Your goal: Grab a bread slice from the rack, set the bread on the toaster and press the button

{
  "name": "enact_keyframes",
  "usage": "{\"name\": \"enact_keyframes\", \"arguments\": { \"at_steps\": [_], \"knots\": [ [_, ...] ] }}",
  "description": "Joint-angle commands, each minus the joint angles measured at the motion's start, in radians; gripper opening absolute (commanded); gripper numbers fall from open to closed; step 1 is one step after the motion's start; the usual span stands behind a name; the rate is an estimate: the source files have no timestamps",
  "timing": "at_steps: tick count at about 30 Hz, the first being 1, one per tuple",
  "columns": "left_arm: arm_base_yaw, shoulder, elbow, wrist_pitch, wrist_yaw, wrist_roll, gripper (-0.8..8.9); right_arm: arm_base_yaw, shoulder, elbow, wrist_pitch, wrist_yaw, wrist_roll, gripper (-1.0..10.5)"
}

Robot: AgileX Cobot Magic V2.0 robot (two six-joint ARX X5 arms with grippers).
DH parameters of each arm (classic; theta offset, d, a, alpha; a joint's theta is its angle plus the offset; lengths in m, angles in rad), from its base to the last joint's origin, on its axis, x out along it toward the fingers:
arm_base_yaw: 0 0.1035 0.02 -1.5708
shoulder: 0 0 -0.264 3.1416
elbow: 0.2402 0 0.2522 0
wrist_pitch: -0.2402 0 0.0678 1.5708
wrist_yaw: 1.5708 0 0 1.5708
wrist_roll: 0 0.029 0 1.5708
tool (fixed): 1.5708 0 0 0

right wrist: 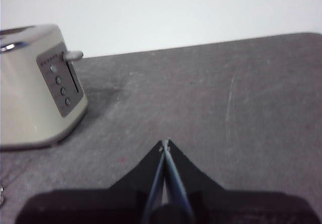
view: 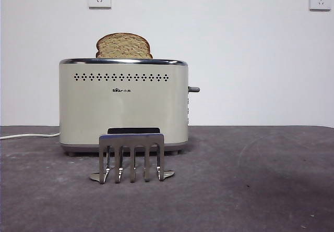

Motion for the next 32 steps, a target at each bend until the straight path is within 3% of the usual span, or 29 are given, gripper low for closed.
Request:
{"name": "enact_keyframes", "arguments": {
  "at_steps": [1, 32],
  "knots": [
    [0.003, -0.002, -0.013, -0.002, -0.001, -0.006, -0.04, -0.001, -0.032, -0.022, -0.026, 0.005, 0.014, 0.0],
    [0.003, -0.002, -0.013, -0.002, -0.001, -0.006, -0.04, 0.0, -0.047, -0.044, -0.061, 0.003, 0.031, 0.0]
  ]
}}
